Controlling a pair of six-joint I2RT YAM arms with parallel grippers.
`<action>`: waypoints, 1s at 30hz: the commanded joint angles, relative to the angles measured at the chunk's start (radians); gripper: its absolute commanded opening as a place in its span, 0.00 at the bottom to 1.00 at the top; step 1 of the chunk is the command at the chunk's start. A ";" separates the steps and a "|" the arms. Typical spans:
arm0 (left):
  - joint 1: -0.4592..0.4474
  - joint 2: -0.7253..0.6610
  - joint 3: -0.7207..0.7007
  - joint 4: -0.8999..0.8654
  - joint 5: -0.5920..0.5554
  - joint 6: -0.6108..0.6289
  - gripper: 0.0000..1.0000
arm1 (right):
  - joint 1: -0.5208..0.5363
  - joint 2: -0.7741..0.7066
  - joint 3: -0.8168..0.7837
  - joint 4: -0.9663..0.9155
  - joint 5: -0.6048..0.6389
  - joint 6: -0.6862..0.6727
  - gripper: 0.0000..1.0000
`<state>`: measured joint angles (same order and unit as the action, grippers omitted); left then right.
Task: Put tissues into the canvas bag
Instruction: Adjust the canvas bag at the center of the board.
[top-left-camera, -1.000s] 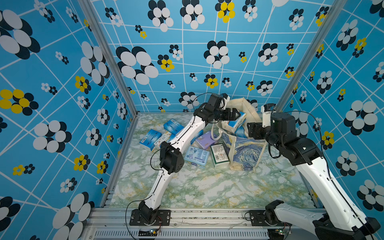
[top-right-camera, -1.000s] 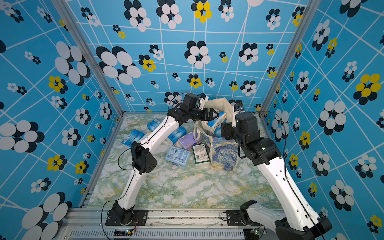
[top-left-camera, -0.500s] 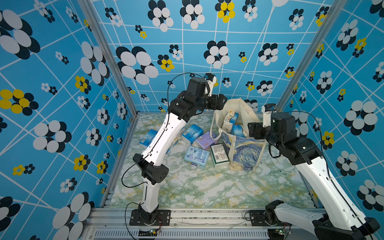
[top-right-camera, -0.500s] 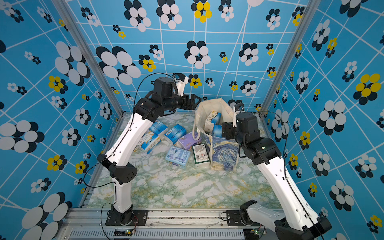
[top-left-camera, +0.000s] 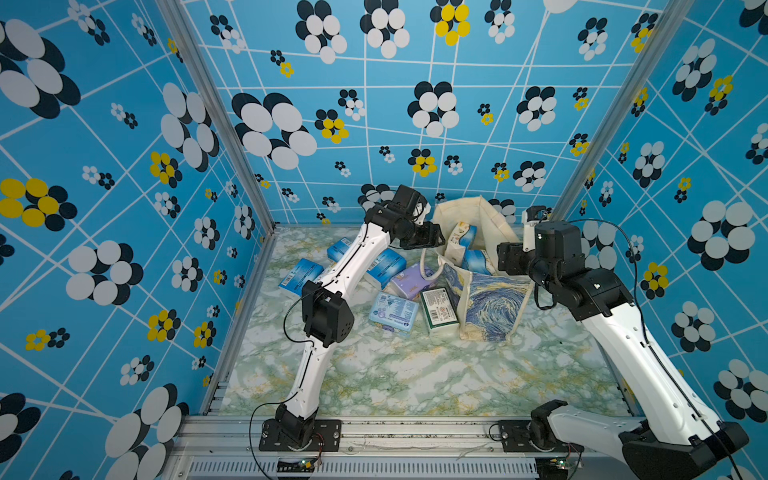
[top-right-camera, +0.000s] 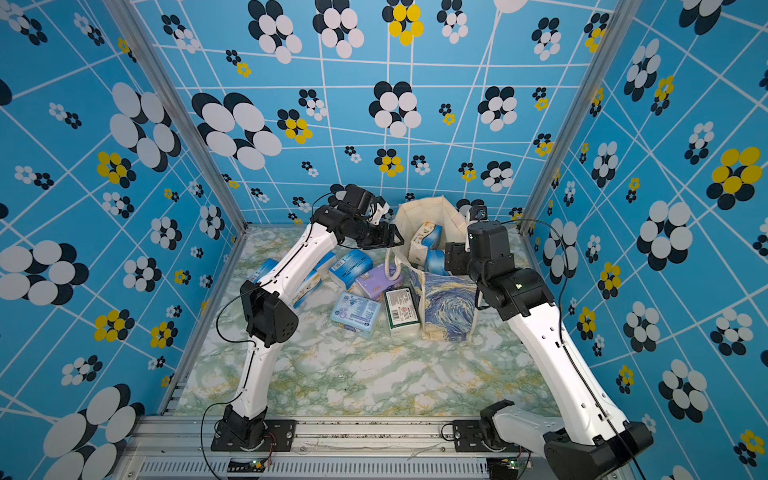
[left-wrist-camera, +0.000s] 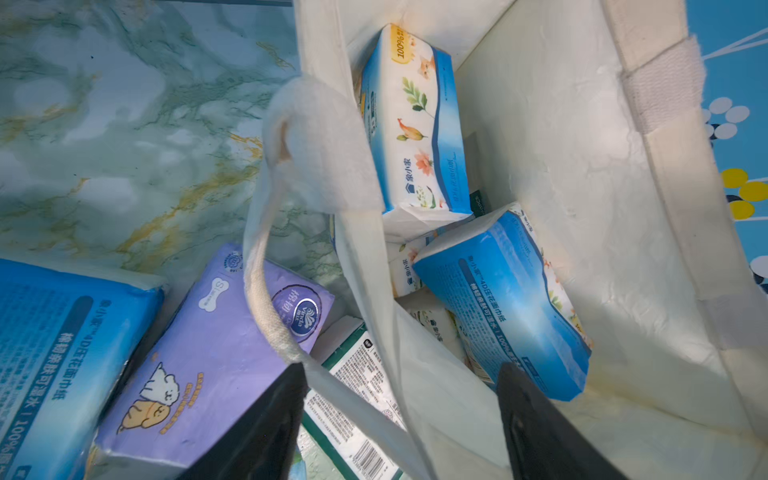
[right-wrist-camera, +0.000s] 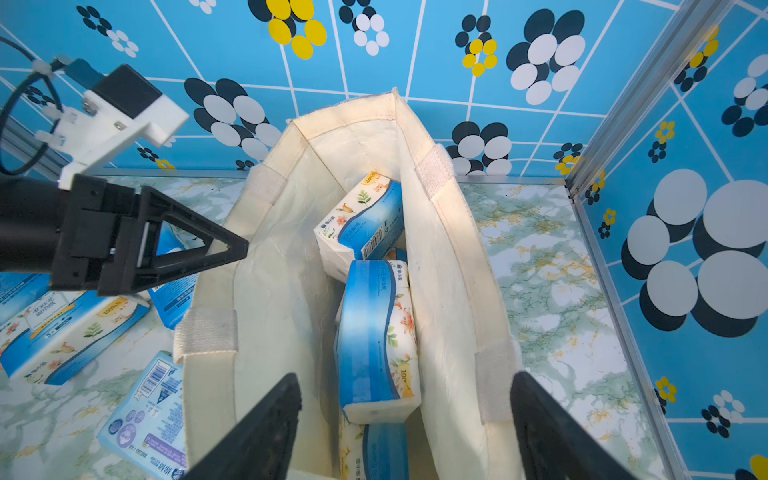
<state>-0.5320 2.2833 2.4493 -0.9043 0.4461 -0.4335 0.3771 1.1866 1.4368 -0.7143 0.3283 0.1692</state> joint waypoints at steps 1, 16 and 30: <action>0.010 0.002 0.016 0.054 0.015 -0.016 0.74 | -0.016 0.012 0.029 -0.004 0.037 -0.006 0.81; 0.015 0.088 0.020 0.168 0.038 -0.010 0.45 | -0.215 0.151 0.114 0.001 -0.106 0.002 0.81; 0.015 0.014 0.003 0.184 -0.038 0.018 0.00 | -0.303 0.384 0.155 0.011 -0.352 0.079 0.49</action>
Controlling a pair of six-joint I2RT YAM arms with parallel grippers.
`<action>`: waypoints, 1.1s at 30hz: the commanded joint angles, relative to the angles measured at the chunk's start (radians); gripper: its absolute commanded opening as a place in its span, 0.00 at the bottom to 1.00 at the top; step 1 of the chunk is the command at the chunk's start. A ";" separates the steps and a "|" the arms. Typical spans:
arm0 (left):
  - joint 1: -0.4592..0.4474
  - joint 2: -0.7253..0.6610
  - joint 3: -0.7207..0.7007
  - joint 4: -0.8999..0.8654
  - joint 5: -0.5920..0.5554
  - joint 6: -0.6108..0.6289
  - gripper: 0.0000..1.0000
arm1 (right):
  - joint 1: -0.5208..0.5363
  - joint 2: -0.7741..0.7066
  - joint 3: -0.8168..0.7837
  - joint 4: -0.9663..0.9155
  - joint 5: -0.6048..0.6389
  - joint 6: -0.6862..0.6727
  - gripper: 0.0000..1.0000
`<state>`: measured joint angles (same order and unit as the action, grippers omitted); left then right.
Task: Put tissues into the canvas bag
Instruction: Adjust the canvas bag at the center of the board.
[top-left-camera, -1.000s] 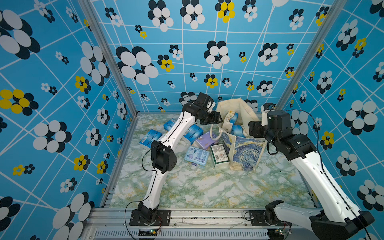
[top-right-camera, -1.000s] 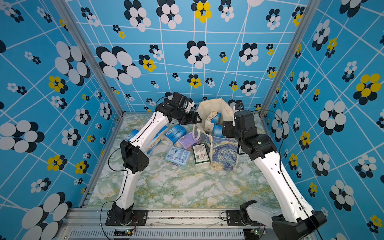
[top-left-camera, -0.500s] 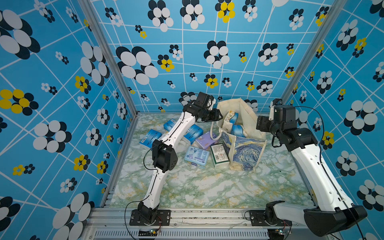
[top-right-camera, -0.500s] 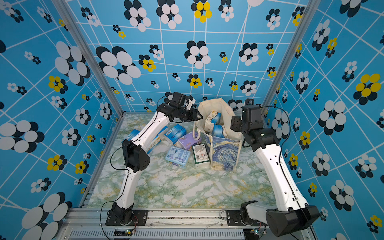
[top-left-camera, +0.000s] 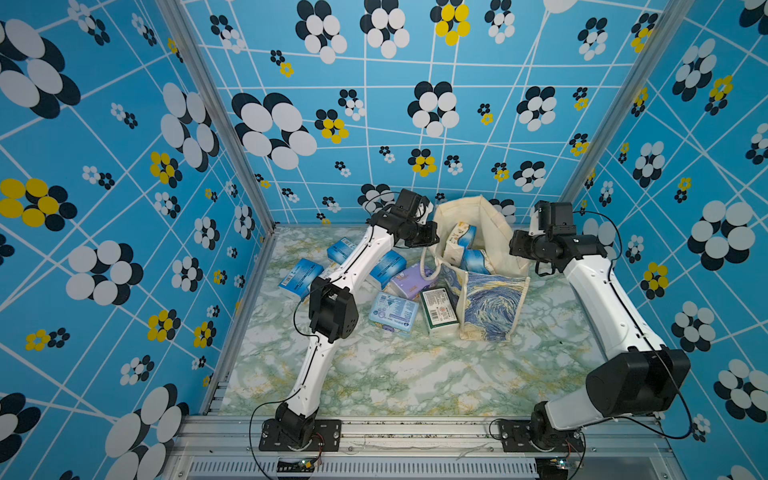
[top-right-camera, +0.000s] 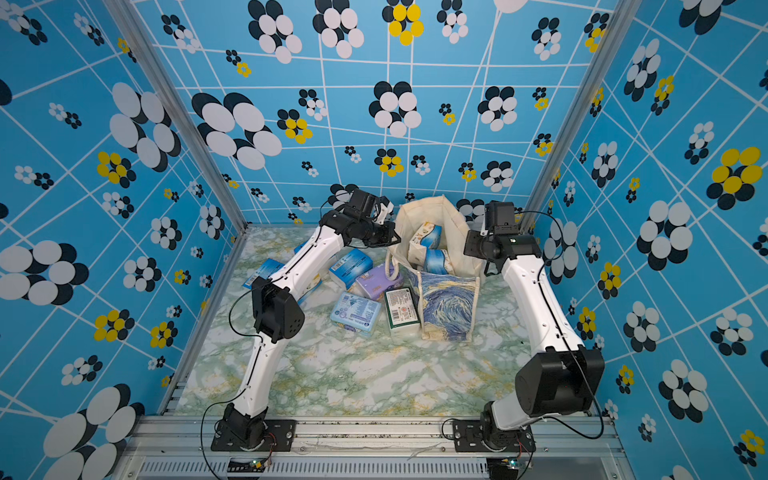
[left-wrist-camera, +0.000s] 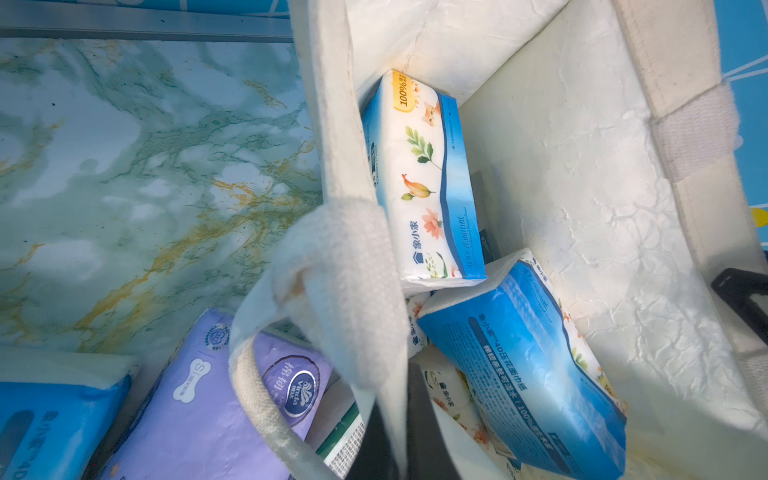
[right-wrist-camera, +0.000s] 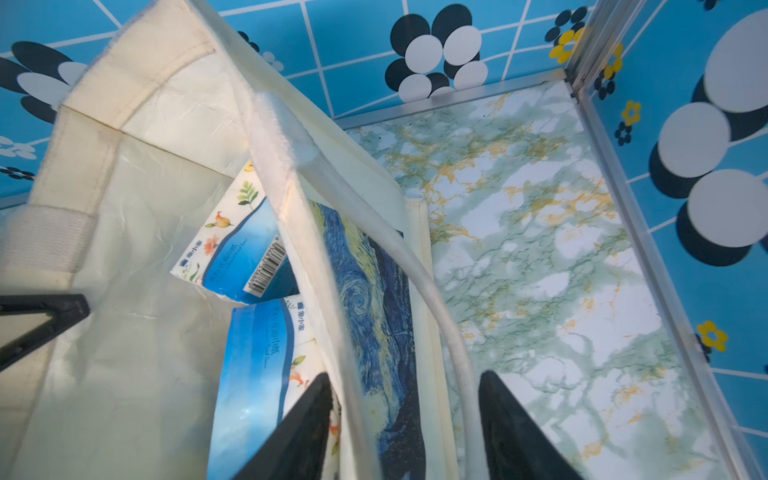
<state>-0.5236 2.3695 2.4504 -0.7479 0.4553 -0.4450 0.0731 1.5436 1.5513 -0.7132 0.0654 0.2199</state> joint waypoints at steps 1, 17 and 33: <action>0.005 -0.086 -0.006 0.028 -0.063 0.034 0.00 | 0.002 0.044 0.068 0.007 -0.102 0.031 0.44; -0.025 -0.448 -0.461 0.179 -0.230 0.082 0.00 | 0.086 0.337 0.386 0.056 -0.132 0.031 0.11; -0.068 -0.764 -0.904 0.158 -0.239 -0.044 0.00 | 0.173 0.537 0.615 0.057 -0.197 -0.017 0.11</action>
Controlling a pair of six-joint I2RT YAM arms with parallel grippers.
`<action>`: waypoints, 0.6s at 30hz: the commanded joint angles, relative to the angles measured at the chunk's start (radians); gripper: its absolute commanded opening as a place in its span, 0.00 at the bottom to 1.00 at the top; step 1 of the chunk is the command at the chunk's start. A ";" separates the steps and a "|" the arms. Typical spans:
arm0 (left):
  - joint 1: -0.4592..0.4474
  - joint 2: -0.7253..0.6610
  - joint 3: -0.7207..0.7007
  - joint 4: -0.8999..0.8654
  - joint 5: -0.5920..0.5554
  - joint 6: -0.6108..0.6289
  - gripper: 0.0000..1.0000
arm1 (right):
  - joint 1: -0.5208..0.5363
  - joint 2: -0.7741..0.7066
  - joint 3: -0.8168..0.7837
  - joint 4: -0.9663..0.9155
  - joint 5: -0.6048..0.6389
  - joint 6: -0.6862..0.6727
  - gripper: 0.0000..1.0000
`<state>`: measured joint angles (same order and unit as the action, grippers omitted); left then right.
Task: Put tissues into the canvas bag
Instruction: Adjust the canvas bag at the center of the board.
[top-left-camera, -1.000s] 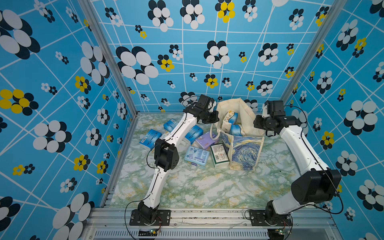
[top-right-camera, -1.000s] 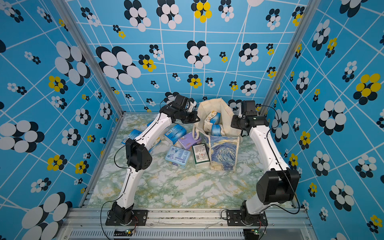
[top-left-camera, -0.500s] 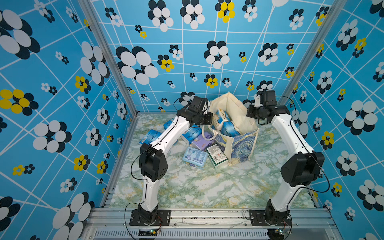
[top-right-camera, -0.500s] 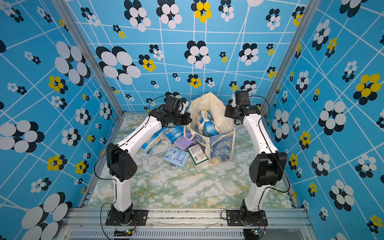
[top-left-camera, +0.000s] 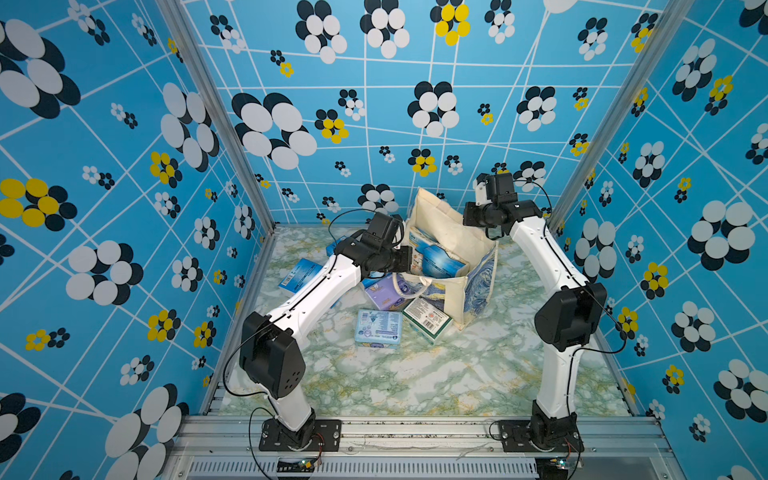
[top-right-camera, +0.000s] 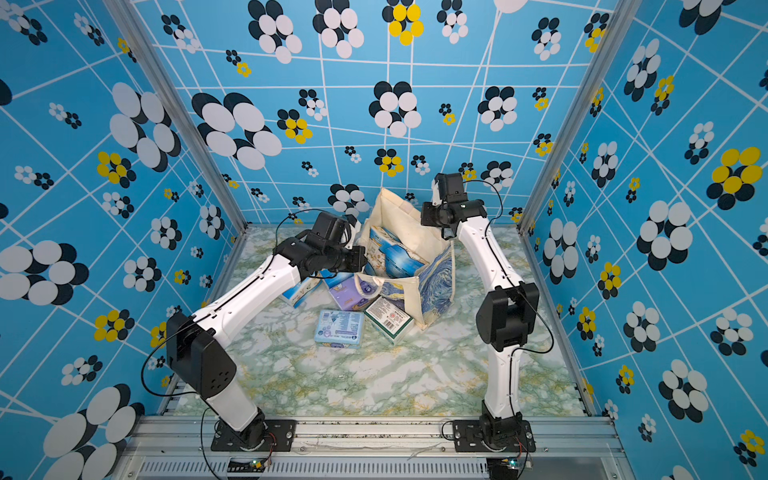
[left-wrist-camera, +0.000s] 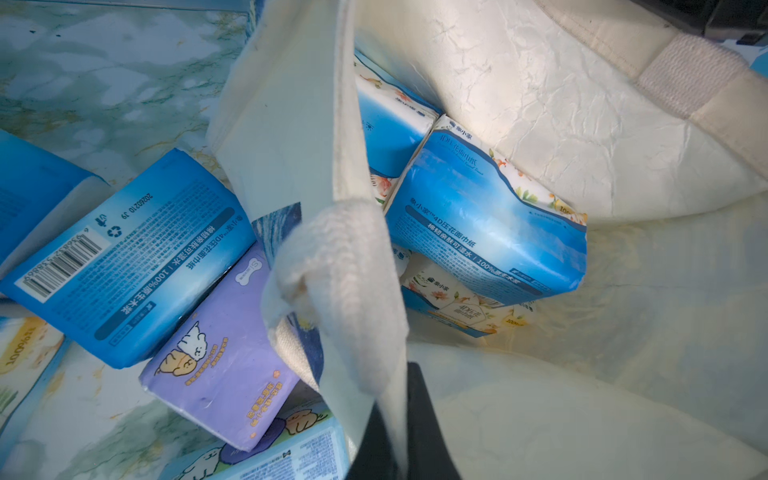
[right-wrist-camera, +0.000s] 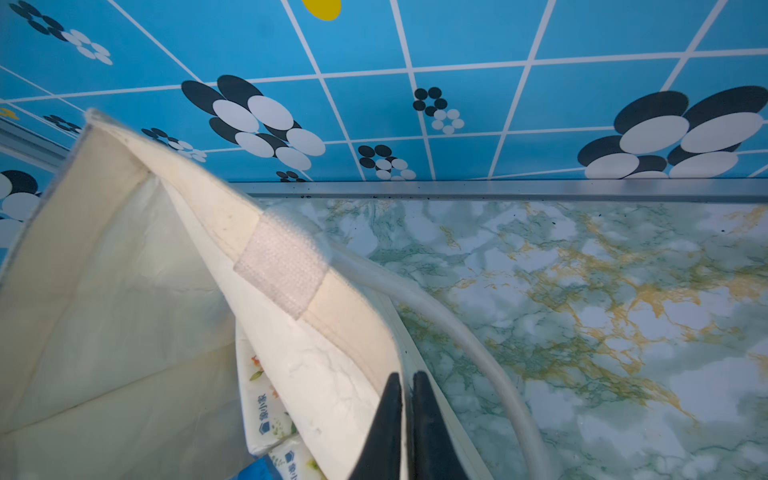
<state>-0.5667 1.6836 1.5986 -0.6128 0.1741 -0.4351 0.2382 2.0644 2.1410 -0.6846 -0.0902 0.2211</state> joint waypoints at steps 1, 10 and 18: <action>-0.031 -0.091 -0.078 0.042 0.054 -0.076 0.00 | 0.009 0.016 0.025 0.036 -0.048 -0.021 0.11; -0.058 -0.098 -0.163 0.138 0.047 -0.136 0.00 | 0.029 -0.018 0.021 0.096 -0.135 -0.050 0.23; -0.011 -0.071 -0.062 0.137 0.042 -0.088 0.11 | 0.031 -0.363 -0.311 0.261 -0.167 -0.078 0.57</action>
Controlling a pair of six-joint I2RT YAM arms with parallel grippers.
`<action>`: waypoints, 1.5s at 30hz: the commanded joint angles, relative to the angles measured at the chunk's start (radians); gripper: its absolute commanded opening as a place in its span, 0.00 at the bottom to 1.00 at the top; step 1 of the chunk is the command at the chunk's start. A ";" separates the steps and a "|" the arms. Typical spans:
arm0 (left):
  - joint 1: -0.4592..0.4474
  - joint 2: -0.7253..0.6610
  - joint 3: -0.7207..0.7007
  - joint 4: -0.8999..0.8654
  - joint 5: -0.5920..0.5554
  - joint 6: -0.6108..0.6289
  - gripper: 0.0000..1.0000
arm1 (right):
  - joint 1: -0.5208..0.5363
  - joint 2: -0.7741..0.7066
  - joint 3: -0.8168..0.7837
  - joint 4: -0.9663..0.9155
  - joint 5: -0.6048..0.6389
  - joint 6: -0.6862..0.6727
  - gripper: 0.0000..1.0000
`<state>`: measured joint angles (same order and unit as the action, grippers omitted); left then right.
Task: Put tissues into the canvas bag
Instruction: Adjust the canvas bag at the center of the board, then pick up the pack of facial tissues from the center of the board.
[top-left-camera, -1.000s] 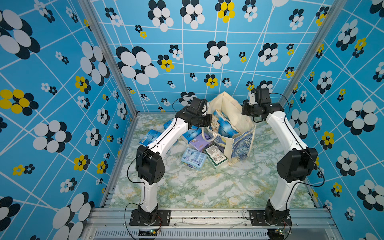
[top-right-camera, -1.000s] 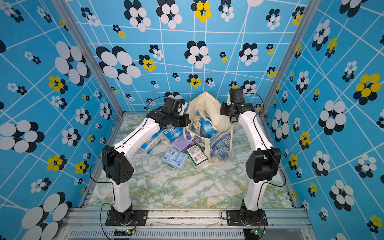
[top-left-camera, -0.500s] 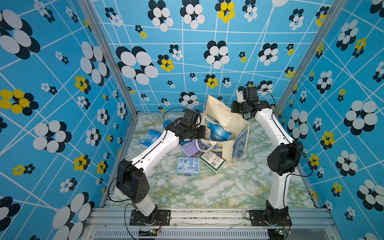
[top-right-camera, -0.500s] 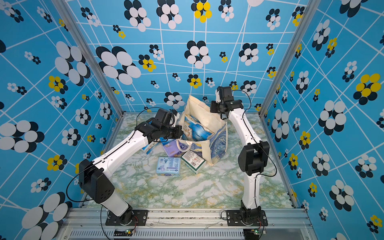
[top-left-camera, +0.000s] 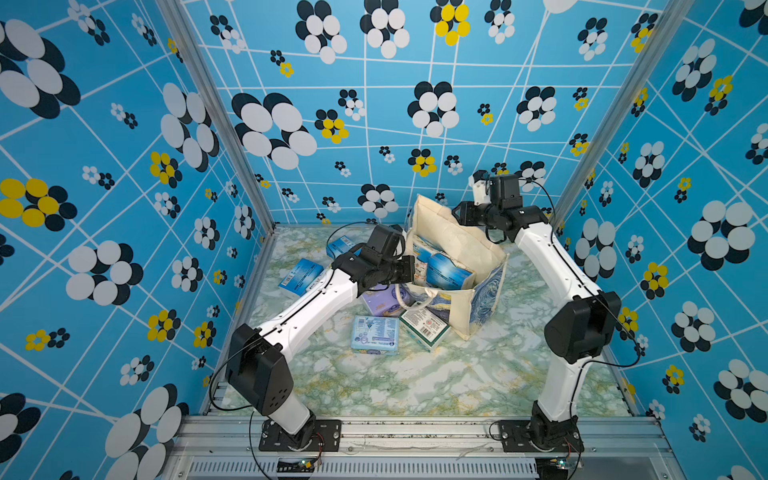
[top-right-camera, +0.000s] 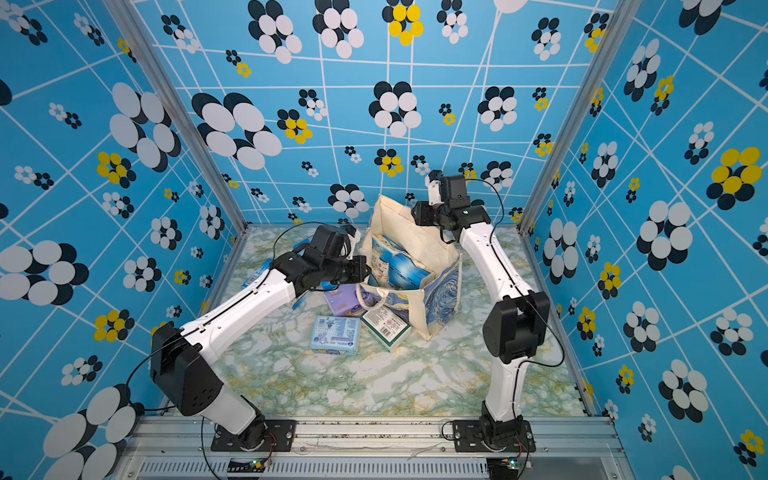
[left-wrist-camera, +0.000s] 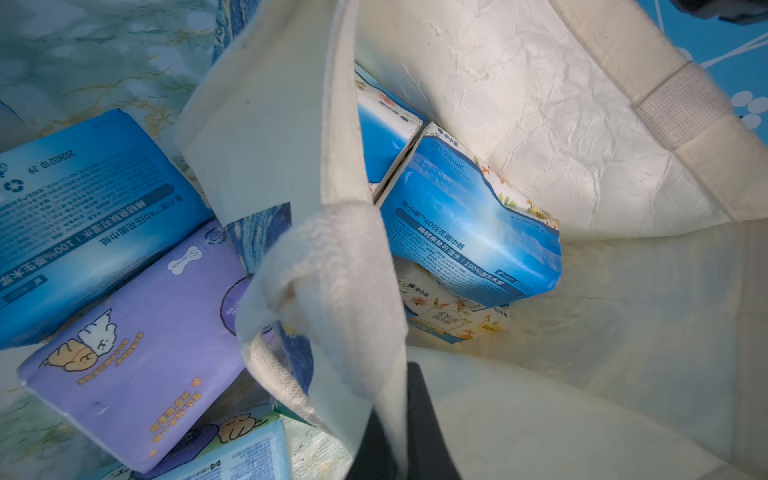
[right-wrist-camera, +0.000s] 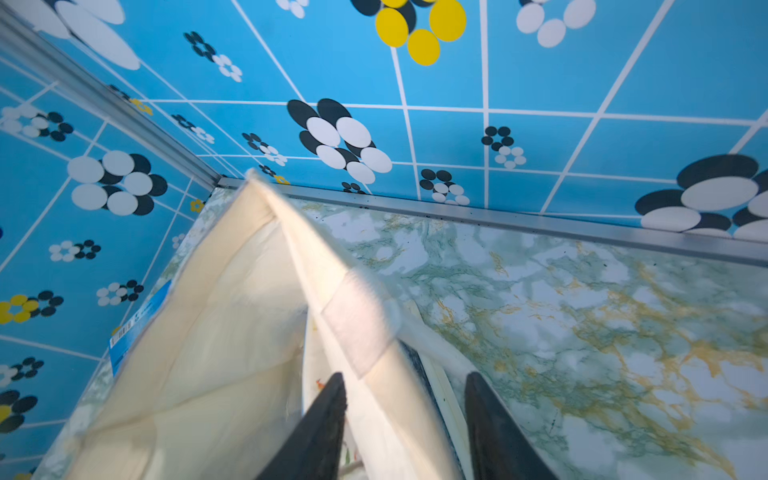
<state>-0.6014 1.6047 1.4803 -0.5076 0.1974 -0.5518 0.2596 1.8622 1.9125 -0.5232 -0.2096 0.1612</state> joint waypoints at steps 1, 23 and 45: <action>0.029 0.008 0.062 0.034 0.019 0.031 0.16 | 0.012 -0.208 -0.125 0.119 -0.058 -0.022 0.59; 0.269 -0.226 0.052 0.016 0.022 0.032 0.95 | 0.676 -0.599 -0.526 -0.071 0.051 -0.305 0.83; 0.549 -0.474 -0.138 -0.024 0.162 0.037 0.99 | 0.865 -0.121 -0.475 -0.120 0.196 -0.503 0.98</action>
<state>-0.0692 1.1584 1.3613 -0.5308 0.3267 -0.5209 1.1187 1.7229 1.4017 -0.6014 -0.0509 -0.2962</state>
